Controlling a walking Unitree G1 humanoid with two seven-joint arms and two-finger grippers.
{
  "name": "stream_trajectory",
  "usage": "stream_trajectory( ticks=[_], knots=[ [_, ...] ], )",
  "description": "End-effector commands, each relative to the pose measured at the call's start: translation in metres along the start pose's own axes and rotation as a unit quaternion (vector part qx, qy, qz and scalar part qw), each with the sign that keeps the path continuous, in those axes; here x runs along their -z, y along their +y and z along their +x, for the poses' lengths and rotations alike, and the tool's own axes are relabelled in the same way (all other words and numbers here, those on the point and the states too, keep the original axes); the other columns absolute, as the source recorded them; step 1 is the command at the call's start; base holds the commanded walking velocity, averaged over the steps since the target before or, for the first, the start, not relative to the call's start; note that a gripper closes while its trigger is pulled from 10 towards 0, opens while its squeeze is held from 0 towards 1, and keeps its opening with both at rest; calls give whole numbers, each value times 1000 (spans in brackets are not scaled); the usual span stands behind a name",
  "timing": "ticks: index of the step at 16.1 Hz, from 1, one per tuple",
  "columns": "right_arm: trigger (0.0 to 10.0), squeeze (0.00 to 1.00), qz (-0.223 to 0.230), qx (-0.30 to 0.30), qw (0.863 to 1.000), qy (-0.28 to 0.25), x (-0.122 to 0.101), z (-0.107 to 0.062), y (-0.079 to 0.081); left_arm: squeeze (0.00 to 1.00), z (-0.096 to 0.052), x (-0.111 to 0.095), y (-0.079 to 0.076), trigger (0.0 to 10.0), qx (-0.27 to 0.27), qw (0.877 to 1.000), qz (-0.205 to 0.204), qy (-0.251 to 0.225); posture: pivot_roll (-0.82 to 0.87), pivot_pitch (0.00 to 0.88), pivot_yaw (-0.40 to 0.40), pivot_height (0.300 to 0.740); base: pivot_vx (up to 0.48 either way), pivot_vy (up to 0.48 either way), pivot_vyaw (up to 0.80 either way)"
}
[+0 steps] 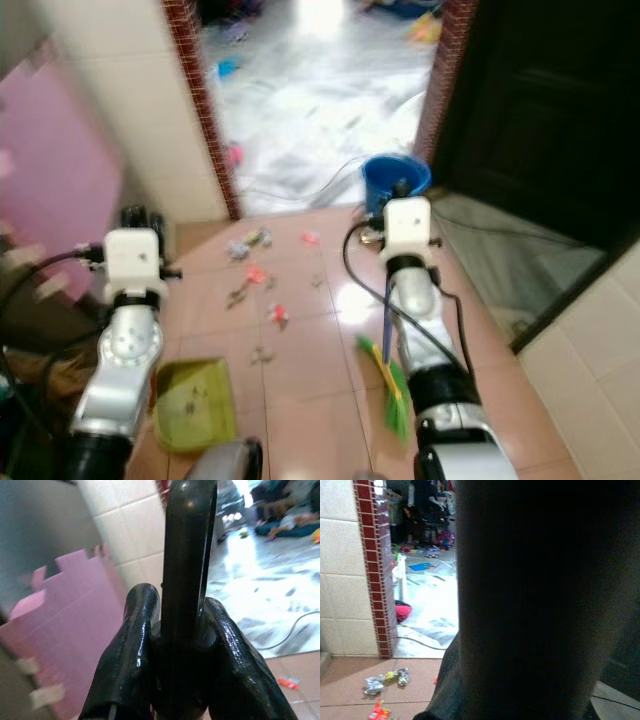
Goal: Sweep floor
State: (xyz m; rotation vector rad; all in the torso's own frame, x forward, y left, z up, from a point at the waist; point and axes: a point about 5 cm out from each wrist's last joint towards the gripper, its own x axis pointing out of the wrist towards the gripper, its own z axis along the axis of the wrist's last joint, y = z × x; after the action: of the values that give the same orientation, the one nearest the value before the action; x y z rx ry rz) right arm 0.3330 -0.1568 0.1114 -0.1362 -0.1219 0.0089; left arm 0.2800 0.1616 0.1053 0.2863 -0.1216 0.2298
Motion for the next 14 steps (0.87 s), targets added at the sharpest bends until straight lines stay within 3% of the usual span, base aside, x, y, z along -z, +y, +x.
stream_trajectory(
  ticks=[1,4,8,14],
  knots=[
    [10000,0,-1,-6,1000,-23,-10,4,0,0,4,-3,7,10000,-22,1000,8,-18,31,0,15,740,0,0,0],
    [10000,0,4,-21,999,-29,-13,5,4,0,3,12,9,10000,-49,999,-10,14,32,0,11,740,0,0,0],
    [10000,0,4,-45,998,-50,-24,10,11,0,6,13,-1,10000,-47,997,-46,27,49,0,1,740,0,0,783],
    [10000,0,1,-32,998,-52,-23,6,9,0,-4,27,-5,10000,-26,995,-75,59,45,0,1,740,0,0,715]
  ],
)
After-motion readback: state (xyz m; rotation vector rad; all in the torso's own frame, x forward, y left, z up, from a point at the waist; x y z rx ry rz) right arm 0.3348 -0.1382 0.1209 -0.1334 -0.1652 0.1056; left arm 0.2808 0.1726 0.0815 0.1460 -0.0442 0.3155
